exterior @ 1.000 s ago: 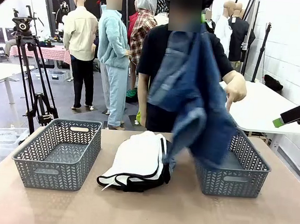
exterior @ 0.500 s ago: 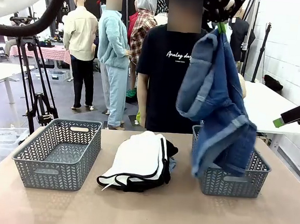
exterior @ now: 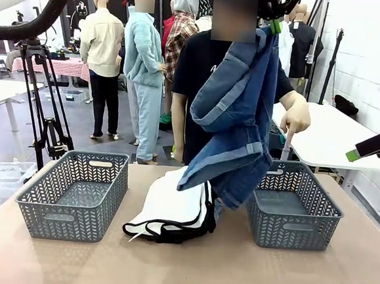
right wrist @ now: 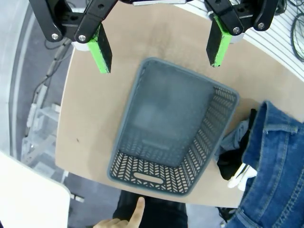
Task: Sort the tops and bottoms.
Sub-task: Sort the clothes according to human instructions.
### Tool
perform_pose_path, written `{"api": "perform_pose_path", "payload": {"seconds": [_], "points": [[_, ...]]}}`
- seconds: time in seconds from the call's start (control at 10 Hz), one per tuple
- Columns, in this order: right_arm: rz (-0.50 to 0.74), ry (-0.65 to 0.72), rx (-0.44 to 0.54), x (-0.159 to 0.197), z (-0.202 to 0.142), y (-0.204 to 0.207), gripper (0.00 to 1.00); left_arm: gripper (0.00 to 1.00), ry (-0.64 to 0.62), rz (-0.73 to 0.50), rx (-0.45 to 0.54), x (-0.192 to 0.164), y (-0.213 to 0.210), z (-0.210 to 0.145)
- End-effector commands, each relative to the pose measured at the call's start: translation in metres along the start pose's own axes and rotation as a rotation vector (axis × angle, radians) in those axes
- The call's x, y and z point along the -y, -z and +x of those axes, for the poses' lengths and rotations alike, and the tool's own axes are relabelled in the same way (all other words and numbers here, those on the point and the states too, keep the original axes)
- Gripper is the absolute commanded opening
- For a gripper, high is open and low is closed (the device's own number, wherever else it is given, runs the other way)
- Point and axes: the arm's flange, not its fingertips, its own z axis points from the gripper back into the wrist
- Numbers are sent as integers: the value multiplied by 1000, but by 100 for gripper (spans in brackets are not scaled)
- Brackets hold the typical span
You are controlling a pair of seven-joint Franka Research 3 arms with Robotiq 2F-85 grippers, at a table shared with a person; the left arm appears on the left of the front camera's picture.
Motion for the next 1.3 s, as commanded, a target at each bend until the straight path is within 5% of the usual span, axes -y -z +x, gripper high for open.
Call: {"api": "perform_pose_path", "payload": {"seconds": [0.0,0.8,1.2], "points": [[2,-3,10,1,1,1,100,0,-23,-13,38,2,30,38],[2,-3,10,1,1,1,100,0,46,-144,157,68,87,120],[2,-3,10,1,1,1,100,0,-52,-169,118,54,118,118]]}}
